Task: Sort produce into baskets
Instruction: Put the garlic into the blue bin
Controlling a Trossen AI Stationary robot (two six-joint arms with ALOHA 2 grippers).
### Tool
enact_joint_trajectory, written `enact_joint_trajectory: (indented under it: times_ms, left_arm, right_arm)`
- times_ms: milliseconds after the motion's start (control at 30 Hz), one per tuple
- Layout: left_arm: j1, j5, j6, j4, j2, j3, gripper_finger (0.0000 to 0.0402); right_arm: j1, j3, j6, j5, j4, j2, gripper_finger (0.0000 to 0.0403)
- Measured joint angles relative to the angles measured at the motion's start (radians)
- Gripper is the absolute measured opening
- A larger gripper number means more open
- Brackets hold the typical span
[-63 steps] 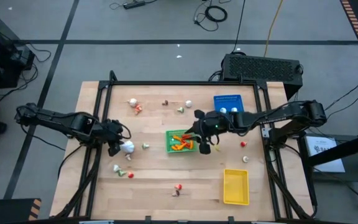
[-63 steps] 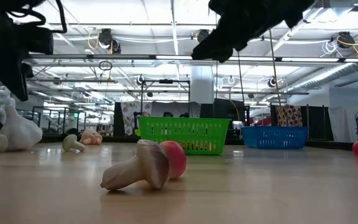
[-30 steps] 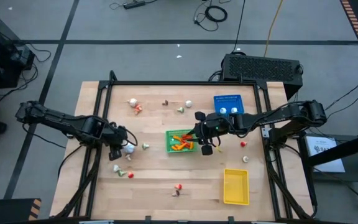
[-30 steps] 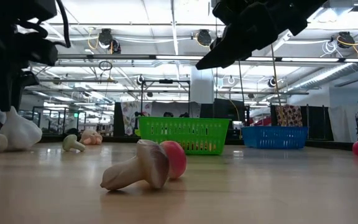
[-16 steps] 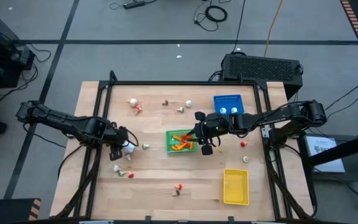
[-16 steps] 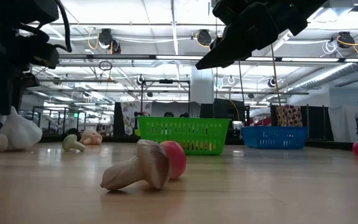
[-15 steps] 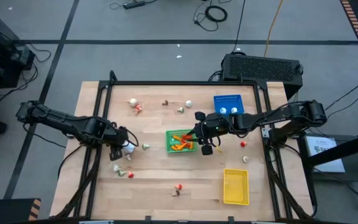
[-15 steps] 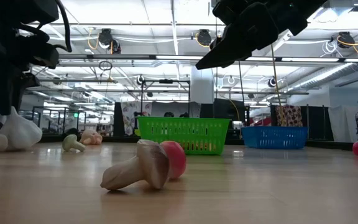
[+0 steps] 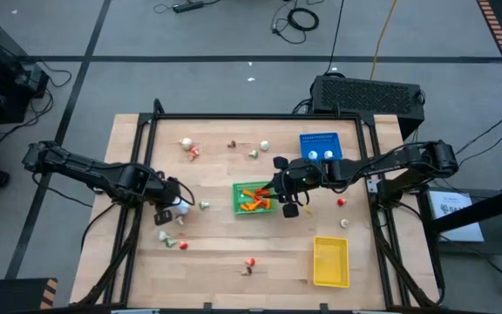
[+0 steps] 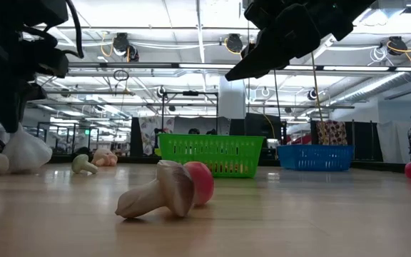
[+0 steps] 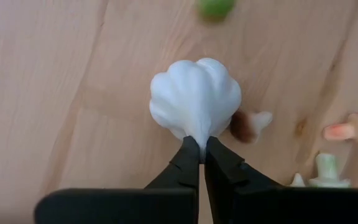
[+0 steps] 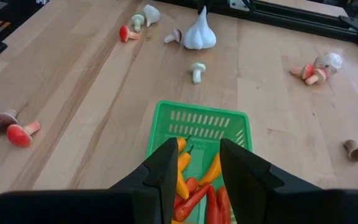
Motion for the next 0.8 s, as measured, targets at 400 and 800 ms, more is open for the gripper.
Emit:
enact_joint_trajectory:
  times_ms: [400, 800]
  left_arm:
    - [0.079, -0.188, 0.18, 0.157, 0.0, 0.175, 0.0013]
    - [0.445, 0.079, 0.577, 0.898, 0.314, 0.175, 0.0013]
  right_arm:
    - [0.0, 0.0, 0.008, 0.001, -0.026, 0.0, 0.0112]
    - [-0.002, 0.003, 0.132, 0.238, -0.236, -0.148, 0.0112]
